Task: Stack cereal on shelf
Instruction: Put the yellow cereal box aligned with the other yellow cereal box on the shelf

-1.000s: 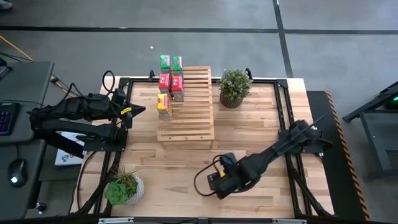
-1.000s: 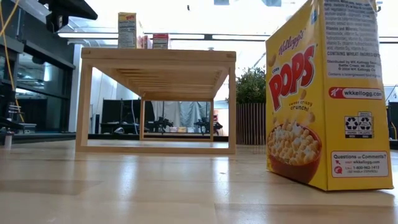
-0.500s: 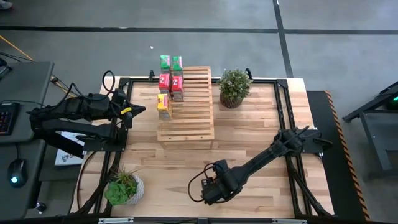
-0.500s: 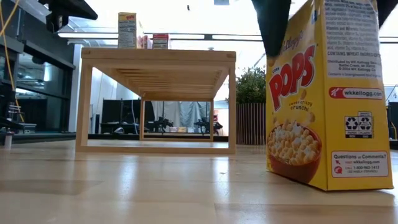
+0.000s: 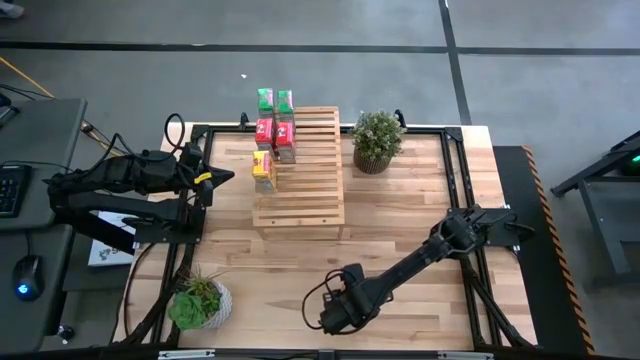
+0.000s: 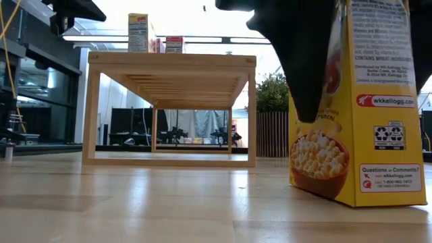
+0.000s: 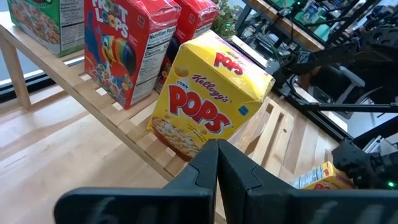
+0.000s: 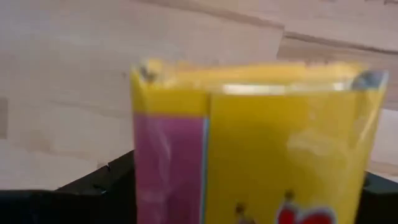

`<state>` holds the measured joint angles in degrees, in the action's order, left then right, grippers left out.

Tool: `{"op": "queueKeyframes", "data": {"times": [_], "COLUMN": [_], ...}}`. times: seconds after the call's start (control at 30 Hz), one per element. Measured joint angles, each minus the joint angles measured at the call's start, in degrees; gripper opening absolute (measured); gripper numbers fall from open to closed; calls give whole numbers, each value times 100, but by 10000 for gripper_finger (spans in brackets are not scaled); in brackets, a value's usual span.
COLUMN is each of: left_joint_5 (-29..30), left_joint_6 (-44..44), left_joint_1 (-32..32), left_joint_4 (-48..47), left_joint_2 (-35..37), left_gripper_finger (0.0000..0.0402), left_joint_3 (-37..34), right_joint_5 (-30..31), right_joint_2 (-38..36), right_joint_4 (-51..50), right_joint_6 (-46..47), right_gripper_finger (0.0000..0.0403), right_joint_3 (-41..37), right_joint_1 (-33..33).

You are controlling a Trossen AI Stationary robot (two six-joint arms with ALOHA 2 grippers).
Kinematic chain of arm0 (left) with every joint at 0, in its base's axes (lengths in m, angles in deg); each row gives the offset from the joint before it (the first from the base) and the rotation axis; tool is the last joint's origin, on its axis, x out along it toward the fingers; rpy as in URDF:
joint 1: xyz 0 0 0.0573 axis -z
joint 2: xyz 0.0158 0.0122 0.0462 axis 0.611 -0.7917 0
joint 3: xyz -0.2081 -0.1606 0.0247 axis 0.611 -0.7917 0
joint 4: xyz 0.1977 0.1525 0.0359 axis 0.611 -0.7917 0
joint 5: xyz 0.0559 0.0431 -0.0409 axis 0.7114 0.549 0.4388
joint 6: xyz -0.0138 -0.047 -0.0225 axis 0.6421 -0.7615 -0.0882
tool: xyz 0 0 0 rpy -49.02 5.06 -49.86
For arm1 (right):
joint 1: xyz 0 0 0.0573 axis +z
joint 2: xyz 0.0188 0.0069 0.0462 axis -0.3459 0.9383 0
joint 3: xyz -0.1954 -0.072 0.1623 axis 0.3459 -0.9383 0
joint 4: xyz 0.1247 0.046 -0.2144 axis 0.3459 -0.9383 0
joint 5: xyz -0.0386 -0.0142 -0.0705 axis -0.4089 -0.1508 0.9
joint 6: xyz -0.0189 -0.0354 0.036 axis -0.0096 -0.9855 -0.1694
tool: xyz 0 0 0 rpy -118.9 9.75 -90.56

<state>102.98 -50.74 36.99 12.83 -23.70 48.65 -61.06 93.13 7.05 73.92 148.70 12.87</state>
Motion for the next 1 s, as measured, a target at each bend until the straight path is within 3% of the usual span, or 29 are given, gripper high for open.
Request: {"op": "queueKeyframes", "data": {"times": [0.17,0.5,0.63,0.73,0.9,1.0], "left_joint_5": [8,26,29,88,129,133], "left_joint_6": [1,-4,-4,-31,-106,-223], "left_joint_1": [0,0,0,0,0,0], "left_joint_4": [22,42,45,50,54,59], "left_joint_2": [-2,-2,-2,0,0,-1], "left_gripper_finger": [0,0,0,0,0,0], "left_joint_3": [0,0,-2,0,-2,-1], "right_joint_5": [122,57,221,270,156,556], "right_joint_2": [-1,-312,-844,-1438,-2558,-3010], "right_joint_4": [-54,-392,-451,-258,865,1533], "right_joint_6": [-38,-908,-1866,-3176,-4933,-5443], "right_gripper_finger": [278,155,122,119,129,129], "right_joint_3": [0,-2,-9,-9,-7,2], "right_joint_1": [-6,-8,4,-1,-343,-870]}}
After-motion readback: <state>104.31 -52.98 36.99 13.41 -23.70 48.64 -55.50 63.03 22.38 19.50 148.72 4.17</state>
